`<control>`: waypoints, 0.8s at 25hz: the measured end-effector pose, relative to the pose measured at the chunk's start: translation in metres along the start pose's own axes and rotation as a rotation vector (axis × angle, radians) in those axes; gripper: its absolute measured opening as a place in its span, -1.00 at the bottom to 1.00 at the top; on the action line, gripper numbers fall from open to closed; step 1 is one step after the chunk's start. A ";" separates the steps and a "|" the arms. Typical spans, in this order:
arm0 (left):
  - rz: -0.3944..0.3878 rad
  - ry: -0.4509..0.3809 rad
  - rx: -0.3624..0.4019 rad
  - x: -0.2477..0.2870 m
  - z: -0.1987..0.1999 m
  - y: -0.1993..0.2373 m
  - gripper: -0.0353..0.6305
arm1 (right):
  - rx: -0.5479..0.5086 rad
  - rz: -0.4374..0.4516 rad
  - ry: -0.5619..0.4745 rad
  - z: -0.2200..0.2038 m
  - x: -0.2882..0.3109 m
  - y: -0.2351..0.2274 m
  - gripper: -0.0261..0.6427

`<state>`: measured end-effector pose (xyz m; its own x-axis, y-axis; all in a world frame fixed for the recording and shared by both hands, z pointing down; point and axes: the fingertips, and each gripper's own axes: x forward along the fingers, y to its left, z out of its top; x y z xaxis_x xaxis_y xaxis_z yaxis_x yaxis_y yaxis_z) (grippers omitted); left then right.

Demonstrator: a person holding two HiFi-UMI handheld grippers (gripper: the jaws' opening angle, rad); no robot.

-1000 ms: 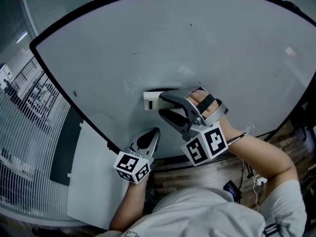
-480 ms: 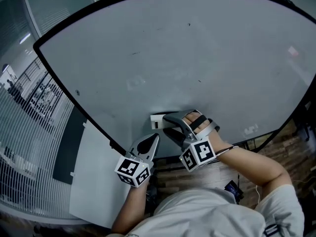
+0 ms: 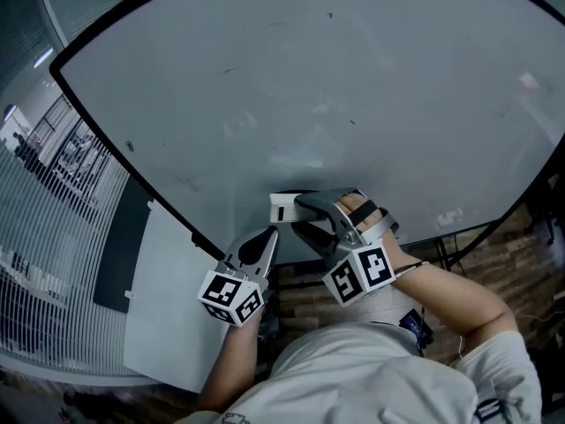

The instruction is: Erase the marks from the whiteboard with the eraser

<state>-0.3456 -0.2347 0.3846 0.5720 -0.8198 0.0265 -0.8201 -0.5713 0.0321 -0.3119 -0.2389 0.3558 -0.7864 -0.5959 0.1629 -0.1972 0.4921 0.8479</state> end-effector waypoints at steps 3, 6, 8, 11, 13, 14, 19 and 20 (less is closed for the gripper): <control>0.006 0.000 0.003 -0.001 0.002 -0.011 -0.87 | 0.202 -0.012 -0.047 0.000 -0.020 0.001 -0.22; 0.018 -0.019 0.002 -0.002 0.007 -0.031 -0.87 | 0.451 -0.065 -0.097 -0.006 -0.050 -0.002 -0.22; 0.033 -0.029 0.023 -0.002 0.011 -0.050 -0.87 | 0.532 -0.132 -0.105 -0.011 -0.073 -0.002 -0.22; 0.054 -0.045 0.097 0.002 0.018 -0.089 -0.87 | 0.607 -0.181 -0.113 -0.017 -0.110 0.002 -0.22; 0.057 -0.070 0.084 0.003 0.020 -0.115 -0.87 | 0.664 -0.206 -0.138 -0.022 -0.137 0.003 -0.22; 0.056 -0.080 0.061 0.002 0.021 -0.125 -0.87 | 0.692 -0.223 -0.158 -0.024 -0.152 0.003 -0.22; -0.003 -0.072 -0.010 0.008 0.010 -0.186 -0.87 | 0.771 -0.252 -0.144 -0.040 -0.218 0.019 -0.22; -0.010 -0.069 -0.013 0.007 0.008 -0.199 -0.87 | 0.782 -0.244 -0.134 -0.042 -0.229 0.026 -0.22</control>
<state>-0.1788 -0.1274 0.3706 0.5775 -0.8152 -0.0433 -0.8140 -0.5791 0.0452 -0.1120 -0.1165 0.3620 -0.7224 -0.6864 -0.0837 -0.6822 0.6878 0.2481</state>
